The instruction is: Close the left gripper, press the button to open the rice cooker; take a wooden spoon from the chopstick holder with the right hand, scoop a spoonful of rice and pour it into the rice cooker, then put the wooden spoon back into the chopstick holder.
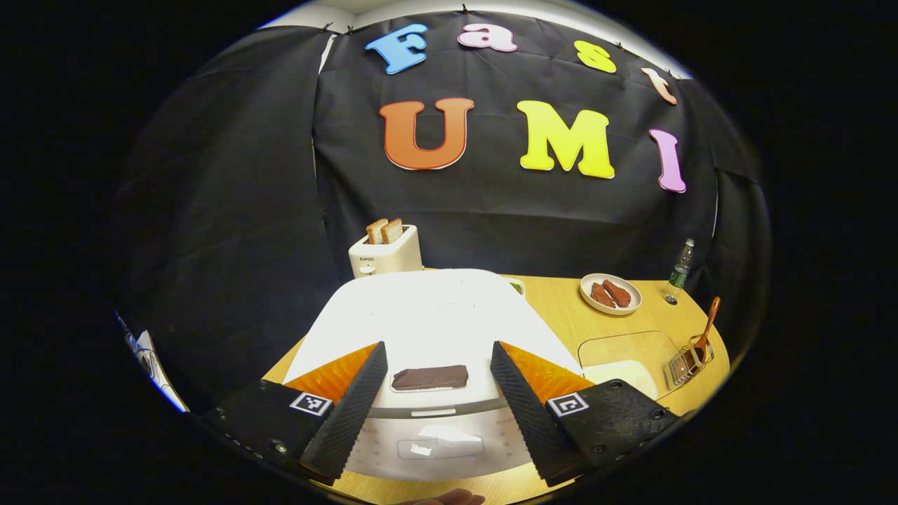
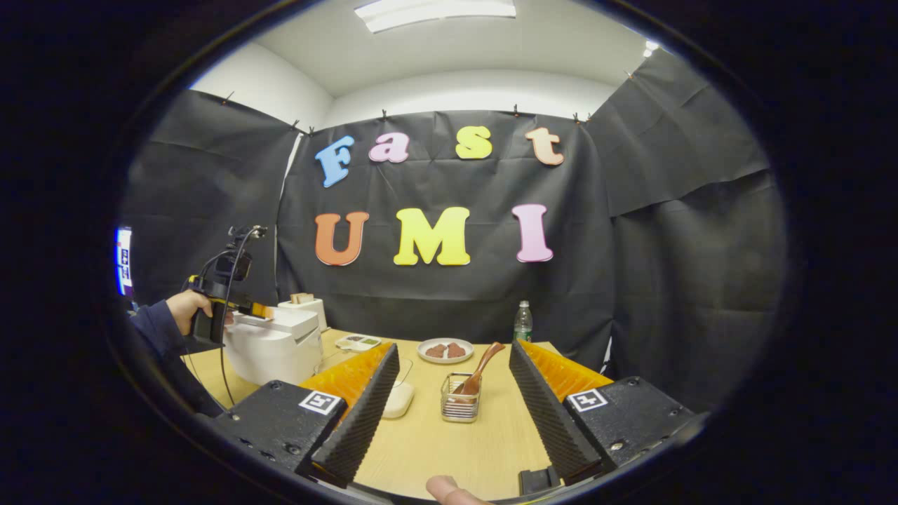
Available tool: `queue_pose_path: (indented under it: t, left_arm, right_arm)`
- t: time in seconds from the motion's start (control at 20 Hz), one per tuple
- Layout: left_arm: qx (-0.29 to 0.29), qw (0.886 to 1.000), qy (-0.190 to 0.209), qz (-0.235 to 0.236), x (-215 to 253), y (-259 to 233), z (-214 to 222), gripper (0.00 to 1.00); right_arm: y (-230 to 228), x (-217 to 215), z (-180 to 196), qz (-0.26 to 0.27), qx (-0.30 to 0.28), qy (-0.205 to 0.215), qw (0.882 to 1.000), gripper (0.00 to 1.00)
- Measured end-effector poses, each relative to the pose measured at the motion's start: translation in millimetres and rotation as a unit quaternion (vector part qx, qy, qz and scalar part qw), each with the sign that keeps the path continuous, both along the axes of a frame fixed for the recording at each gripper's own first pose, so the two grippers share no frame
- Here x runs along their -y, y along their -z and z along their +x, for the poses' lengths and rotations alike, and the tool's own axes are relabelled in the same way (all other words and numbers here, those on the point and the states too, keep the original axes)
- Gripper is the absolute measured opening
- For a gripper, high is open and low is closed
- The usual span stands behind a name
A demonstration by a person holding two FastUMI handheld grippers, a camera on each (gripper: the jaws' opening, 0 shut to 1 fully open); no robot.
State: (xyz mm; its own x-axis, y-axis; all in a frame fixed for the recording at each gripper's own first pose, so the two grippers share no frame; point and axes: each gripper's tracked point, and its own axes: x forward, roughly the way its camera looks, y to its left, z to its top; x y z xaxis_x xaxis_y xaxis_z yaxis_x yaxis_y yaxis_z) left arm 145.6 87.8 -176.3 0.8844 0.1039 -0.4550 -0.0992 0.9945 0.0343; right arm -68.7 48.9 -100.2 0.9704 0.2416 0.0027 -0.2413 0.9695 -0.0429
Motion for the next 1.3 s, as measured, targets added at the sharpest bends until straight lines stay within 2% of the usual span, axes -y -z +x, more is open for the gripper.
queue_pose_path:
  t: [0.05,0.1,0.25,0.35,0.4,0.75,0.95,1.3]
  left_arm:
    - [-0.002,1.000,0.000,0.000,1,1,0,0.96]
    - [0.005,1.000,0.001,0.003,0,0,0,0.97]
    - [0.010,1.000,-0.003,-0.001,2,8,5,0.97]
    - [-0.010,1.000,-0.009,-0.004,2,21,2,0.97]
    - [0.006,1.000,-0.009,0.002,1,16,4,0.97]
    - [0.025,0.999,-0.023,-0.017,1,20,5,0.98]
    - [0.048,0.999,-0.019,-0.004,2,16,8,0.97]
    - [0.098,0.995,-0.009,0.005,2,-44,-16,0.95]
  right_arm:
    - [0,0,0,0.000,-0.001,0.000,1.000,1.00]
    - [1,0,1,0.001,-0.002,0.000,1.000,0.97]
    - [4,-1,3,0.000,-0.006,0.001,1.000,1.00]
    - [7,-3,3,-0.003,-0.009,-0.001,1.000,1.00]
    - [8,-5,2,-0.003,-0.010,-0.002,1.000,0.97]
    - [12,-12,6,-0.008,-0.016,-0.006,1.000,1.00]
    - [8,-8,8,-0.013,-0.012,0.004,1.000,1.00]
    - [-1,-1,10,-0.013,-0.003,0.021,1.000,1.00]
